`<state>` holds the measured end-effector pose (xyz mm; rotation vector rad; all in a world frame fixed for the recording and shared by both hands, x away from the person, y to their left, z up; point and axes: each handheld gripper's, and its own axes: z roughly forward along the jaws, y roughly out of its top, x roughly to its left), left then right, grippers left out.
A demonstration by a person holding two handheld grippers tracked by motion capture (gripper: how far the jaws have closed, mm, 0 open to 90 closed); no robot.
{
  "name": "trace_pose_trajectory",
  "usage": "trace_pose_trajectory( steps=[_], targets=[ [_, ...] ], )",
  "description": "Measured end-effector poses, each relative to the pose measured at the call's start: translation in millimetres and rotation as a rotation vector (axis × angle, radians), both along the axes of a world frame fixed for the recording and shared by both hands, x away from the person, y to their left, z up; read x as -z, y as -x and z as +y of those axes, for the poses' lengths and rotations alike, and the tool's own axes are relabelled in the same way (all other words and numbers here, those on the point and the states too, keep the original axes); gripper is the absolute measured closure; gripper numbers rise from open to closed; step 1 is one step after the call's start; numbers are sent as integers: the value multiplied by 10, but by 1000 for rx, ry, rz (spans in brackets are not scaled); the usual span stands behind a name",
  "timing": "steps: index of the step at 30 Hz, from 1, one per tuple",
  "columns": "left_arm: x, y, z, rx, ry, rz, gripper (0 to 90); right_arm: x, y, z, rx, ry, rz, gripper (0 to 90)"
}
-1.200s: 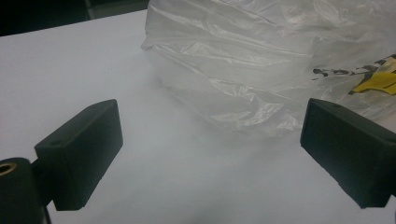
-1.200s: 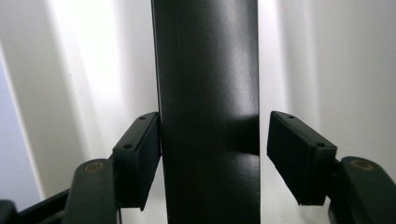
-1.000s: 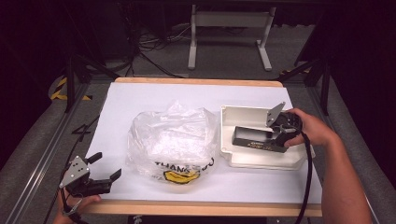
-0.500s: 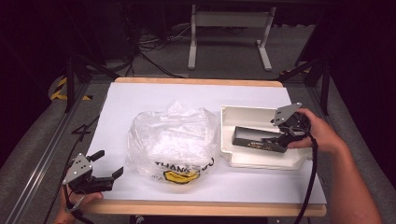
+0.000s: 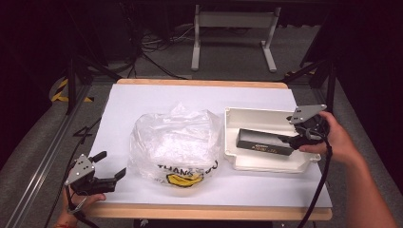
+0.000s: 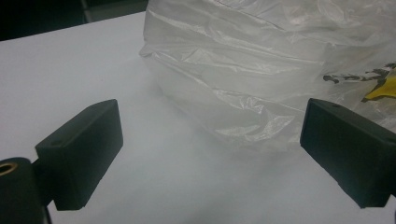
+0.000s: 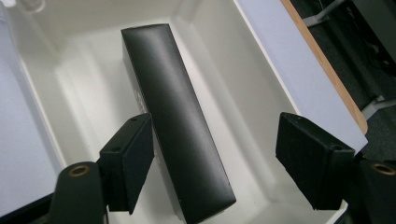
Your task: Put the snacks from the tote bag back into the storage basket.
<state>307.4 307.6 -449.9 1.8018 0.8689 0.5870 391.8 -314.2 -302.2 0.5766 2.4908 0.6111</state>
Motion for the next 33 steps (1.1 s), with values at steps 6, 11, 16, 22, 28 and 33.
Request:
trace_pose_trajectory(
  steps=[6, 11, 16, 22, 28, 33],
  targets=[
    [-19, 10, 3, 2, 3, -6, 67, -41, 135, -50, 49, -33, -34, 267],
    [-18, 12, -2, 2, 1, -8, 67, -48, 240, -116, 86, -51, -38, 259],
    [-15, 10, -1, 2, 3, -4, 67, -33, 352, -196, 152, -72, -56, 225],
    [-15, 11, -7, 3, 3, -2, 67, -4, 473, -311, 203, -102, -83, 194],
    [-13, 10, -11, 8, 0, -1, 67, 43, 593, -404, 225, -134, -98, 173],
    [-15, 13, -9, 8, 1, -2, 67, 95, 700, -470, 235, -171, -115, 157]
  ],
)
